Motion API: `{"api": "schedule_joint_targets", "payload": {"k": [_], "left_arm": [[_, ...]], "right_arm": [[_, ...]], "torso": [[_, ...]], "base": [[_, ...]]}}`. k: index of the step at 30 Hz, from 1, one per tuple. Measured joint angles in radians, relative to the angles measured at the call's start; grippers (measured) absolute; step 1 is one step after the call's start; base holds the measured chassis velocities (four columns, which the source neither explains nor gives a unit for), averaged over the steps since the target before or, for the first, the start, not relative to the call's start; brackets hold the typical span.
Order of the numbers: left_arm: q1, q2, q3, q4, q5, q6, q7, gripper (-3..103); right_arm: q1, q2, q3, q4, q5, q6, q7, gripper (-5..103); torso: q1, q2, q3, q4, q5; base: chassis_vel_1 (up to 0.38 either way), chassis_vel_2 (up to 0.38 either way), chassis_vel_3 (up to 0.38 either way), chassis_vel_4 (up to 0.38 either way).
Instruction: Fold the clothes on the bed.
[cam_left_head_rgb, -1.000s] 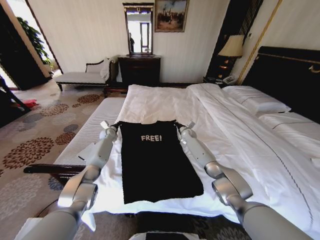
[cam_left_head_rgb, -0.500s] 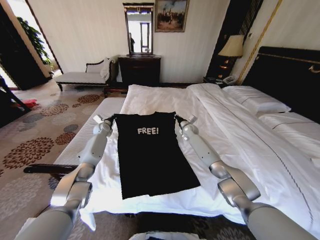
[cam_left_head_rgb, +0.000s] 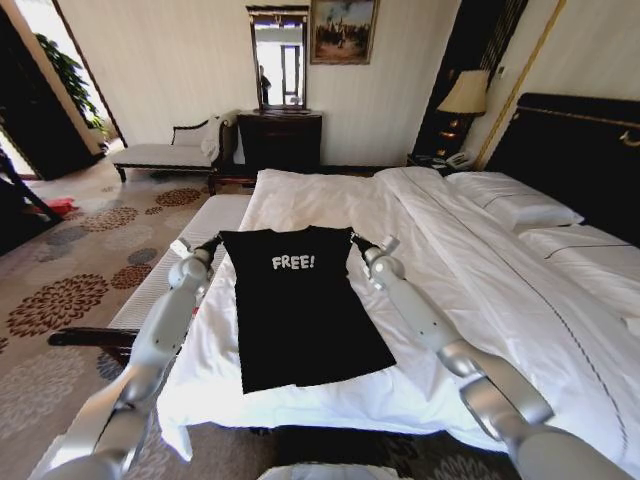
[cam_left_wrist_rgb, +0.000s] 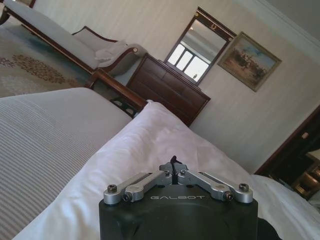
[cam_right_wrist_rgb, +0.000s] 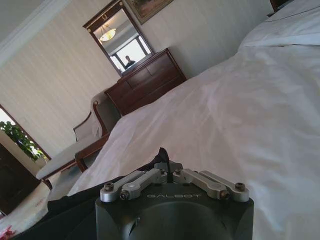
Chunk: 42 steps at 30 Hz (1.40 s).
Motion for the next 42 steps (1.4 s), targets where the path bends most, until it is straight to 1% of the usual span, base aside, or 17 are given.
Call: {"api": "schedule_joint_targets", "payload": {"k": [3, 4, 5, 7, 9, 10, 11, 14, 20, 23, 26, 27, 31, 32, 34, 36, 42], "left_arm": [[0.065, 0.025, 0.003, -0.090, -0.025, 0.002, -0.014, 0], [0.073, 0.027, 0.014, -0.108, -0.035, 0.003, -0.015, 0], [0.073, 0.027, 0.014, -0.108, -0.035, 0.003, -0.015, 0], [0.115, 0.044, 0.025, -0.167, -0.062, 0.009, -0.019, 0], [0.194, 0.090, 0.021, -0.239, -0.073, 0.016, -0.020, 0], [0.194, 0.090, 0.021, -0.239, -0.073, 0.016, -0.020, 0], [0.237, 0.115, 0.016, -0.273, -0.075, 0.019, -0.020, 0], [0.352, 0.189, 0.006, -0.360, -0.063, 0.025, -0.015, 0], [0.444, 0.238, 0.001, -0.438, -0.038, 0.033, 0.002, 0], [0.512, 0.272, -0.018, -0.498, -0.034, 0.044, 0.027, 0], [0.557, 0.295, -0.030, -0.528, -0.028, 0.054, 0.047, 0], [0.597, 0.311, -0.039, -0.547, -0.010, 0.061, 0.059, 0], [0.662, 0.324, -0.051, -0.573, 0.028, 0.074, 0.064, 0], [0.701, 0.329, -0.057, -0.587, 0.055, 0.083, 0.065, 0], [0.721, 0.333, -0.061, -0.595, 0.065, 0.088, 0.065, 0], [0.774, 0.352, -0.071, -0.619, 0.093, 0.107, 0.065, 0], [0.839, 0.380, -0.097, -0.636, 0.124, 0.119, 0.073, 0]], "right_arm": [[-0.134, -0.094, 0.059, 0.159, 0.007, -0.014, 0.033, 0], [-0.185, -0.118, 0.096, 0.209, 0.009, -0.018, 0.043, 0], [-0.185, -0.118, 0.096, 0.209, 0.009, -0.018, 0.043, 0], [-0.296, -0.160, 0.167, 0.300, 0.011, -0.020, 0.064, 0], [-0.379, -0.181, 0.197, 0.354, 0.011, -0.021, 0.077, 0], [-0.379, -0.181, 0.197, 0.354, 0.011, -0.021, 0.077, 0], [-0.409, -0.188, 0.210, 0.376, 0.011, -0.023, 0.082, 0], [-0.497, -0.207, 0.244, 0.432, 0.009, -0.029, 0.090, 0], [-0.571, -0.212, 0.268, 0.463, -0.017, -0.029, 0.091, 0], [-0.610, -0.205, 0.283, 0.475, -0.043, -0.028, 0.091, 0], [-0.622, -0.202, 0.292, 0.480, -0.046, -0.028, 0.097, 0], [-0.634, -0.202, 0.299, 0.488, -0.046, -0.030, 0.105, 0], [-0.657, -0.210, 0.305, 0.507, -0.046, -0.040, 0.114, 0], [-0.677, -0.214, 0.304, 0.520, -0.054, -0.043, 0.117, 0], [-0.688, -0.215, 0.302, 0.526, -0.060, -0.044, 0.117, 0], [-0.721, -0.215, 0.297, 0.541, -0.084, -0.045, 0.117, 0], [-0.756, -0.203, 0.288, 0.540, -0.119, -0.045, 0.122, 0]], "torso": [[0.000, 0.000, 0.000, 0.0012, 0.0003], [0.000, 0.000, 0.000, 0.0003, 0.0003], [0.000, 0.000, 0.000, 0.0003, 0.0003], [0.000, 0.000, 0.000, -0.0022, -0.0009], [0.000, 0.000, 0.000, -0.0011, 0.0007], [0.000, 0.000, 0.000, -0.0011, 0.0007], [0.000, 0.000, 0.000, 0.0001, 0.0006], [0.000, 0.000, 0.000, 0.0012, 0.0000], [0.000, 0.000, 0.000, 0.0005, -0.0004], [0.000, 0.000, 0.000, -0.0001, 0.0001], [0.000, 0.000, 0.000, 0.0001, 0.0000], [0.000, 0.000, 0.000, 0.0005, -0.0002], [0.000, 0.000, 0.000, 0.0007, -0.0005], [0.000, 0.000, 0.000, 0.0003, -0.0005], [0.000, 0.000, 0.000, 0.0003, -0.0005], [0.000, 0.000, 0.000, 0.0002, -0.0003], [0.000, 0.000, 0.000, 0.0002, -0.0002]], "base": [[0.000, 0.000, 0.000, 0.000], [0.000, 0.000, 0.000, 0.000], [0.000, 0.000, 0.000, 0.000], [0.000, 0.000, 0.000, 0.000], [0.000, 0.000, 0.000, 0.000], [0.000, 0.000, 0.000, 0.000], [0.000, 0.000, 0.000, 0.000], [0.000, 0.000, 0.000, 0.000], [0.000, 0.000, 0.000, 0.000], [0.000, 0.000, 0.000, 0.000], [0.000, 0.000, 0.000, 0.000], [0.000, 0.000, 0.000, 0.000], [0.000, 0.000, 0.000, 0.000], [0.000, 0.000, 0.000, 0.000], [0.000, 0.000, 0.000, 0.000], [0.000, 0.000, 0.000, 0.000], [0.000, 0.000, 0.000, 0.000]]}}
